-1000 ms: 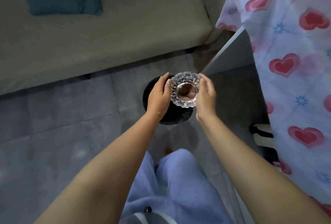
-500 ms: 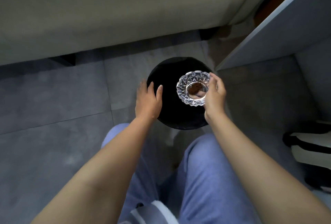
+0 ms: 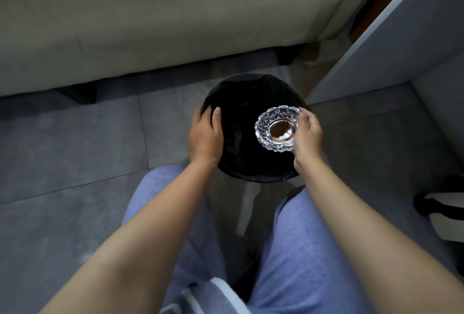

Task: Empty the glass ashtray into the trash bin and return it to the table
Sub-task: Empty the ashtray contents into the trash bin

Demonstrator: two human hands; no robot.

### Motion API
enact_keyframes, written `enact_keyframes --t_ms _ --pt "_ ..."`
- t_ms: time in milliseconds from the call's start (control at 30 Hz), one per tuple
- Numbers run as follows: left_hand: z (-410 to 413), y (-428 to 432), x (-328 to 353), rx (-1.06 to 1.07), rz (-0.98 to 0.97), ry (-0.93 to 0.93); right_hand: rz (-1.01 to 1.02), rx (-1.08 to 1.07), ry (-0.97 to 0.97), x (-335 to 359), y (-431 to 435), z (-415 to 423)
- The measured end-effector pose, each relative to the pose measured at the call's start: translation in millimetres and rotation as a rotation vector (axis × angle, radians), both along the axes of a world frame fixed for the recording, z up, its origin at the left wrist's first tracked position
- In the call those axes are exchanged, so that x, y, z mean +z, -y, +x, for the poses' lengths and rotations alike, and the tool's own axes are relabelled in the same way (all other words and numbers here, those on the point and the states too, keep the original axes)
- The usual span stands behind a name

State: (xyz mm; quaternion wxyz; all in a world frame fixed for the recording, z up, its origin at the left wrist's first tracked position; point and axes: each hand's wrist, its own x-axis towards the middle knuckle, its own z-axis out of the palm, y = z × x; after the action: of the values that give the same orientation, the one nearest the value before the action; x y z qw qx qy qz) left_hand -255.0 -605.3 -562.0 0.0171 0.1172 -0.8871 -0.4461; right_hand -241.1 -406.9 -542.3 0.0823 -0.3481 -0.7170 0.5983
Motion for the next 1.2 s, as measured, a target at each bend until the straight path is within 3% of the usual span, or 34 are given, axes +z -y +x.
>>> enact_keyframes --t_ms 300,567,867,1033,1200 --pt "-16 -10 21 -0.06 -0.018 -0.079 0.114 0.08 0.047 0 -13 -5" --pt "-6 -19 23 -0.084 -0.073 -0.072 0.496 0.34 0.116 15 -20 -4" --pt "-3 -19 22 -0.096 -0.075 -0.073 0.521 0.261 0.052 -6 -29 -7" --pt "-2 -22 26 -0.116 -0.061 -0.071 0.531 0.221 0.022 23 -19 2" --pt "-1 -23 28 -0.133 -0.078 -0.062 0.675 0.353 0.1 17 -26 2"
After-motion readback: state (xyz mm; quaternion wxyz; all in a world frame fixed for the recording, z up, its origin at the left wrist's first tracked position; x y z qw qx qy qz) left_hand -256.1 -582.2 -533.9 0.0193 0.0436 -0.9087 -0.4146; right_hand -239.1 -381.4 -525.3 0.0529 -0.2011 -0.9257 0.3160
